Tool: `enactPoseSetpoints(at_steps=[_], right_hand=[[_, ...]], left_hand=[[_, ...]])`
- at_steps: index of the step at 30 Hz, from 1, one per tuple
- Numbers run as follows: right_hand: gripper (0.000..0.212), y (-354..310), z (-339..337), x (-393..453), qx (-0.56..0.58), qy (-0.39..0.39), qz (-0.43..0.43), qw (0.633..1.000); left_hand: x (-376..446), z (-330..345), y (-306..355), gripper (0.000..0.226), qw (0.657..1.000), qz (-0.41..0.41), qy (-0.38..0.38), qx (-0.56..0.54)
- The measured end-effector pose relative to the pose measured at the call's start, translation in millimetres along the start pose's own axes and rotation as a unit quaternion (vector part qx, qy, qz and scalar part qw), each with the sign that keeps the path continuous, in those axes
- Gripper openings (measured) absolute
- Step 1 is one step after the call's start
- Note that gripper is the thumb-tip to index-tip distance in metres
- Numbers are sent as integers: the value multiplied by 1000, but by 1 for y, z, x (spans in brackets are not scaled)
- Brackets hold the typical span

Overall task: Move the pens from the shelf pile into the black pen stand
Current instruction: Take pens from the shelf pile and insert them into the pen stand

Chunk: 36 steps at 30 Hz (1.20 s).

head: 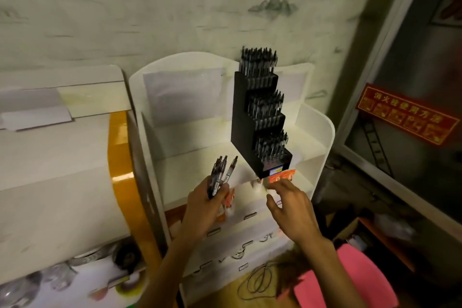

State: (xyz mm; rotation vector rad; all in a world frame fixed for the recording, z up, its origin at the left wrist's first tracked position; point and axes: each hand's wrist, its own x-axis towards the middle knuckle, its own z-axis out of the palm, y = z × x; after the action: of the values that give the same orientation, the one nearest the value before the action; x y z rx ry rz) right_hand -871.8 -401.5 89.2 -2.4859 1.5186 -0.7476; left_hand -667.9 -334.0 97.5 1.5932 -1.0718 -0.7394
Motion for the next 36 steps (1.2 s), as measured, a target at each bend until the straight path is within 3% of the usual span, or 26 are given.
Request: enactPoseSetpoints(at_steps=[5, 12, 17, 25, 29, 32, 36], right_hand=[[35, 50, 3, 18, 23, -18, 26, 999], [29, 111, 8, 62, 38, -50, 29, 998], [17, 131, 14, 92, 79, -47, 16, 996], [23, 137, 19, 147, 173, -37, 7, 984], [18, 140, 26, 169, 295, -72, 33, 952], [10, 141, 33, 181, 419, -125, 74, 896], [5, 140, 35, 194, 501, -142, 109, 847]], left_hand=[[28, 52, -5, 21, 997, -44, -39, -54], [62, 115, -7, 7, 994, -59, -31, -88], [80, 144, -4, 9, 992, -80, -13, -99], [96, 159, 6, 21, 988, -101, 6, -116], [104, 167, 12, 23, 988, -102, 14, -112], [111, 172, 13, 22, 987, -102, 35, -122], [120, 179, 9, 25, 983, -110, 57, -136]])
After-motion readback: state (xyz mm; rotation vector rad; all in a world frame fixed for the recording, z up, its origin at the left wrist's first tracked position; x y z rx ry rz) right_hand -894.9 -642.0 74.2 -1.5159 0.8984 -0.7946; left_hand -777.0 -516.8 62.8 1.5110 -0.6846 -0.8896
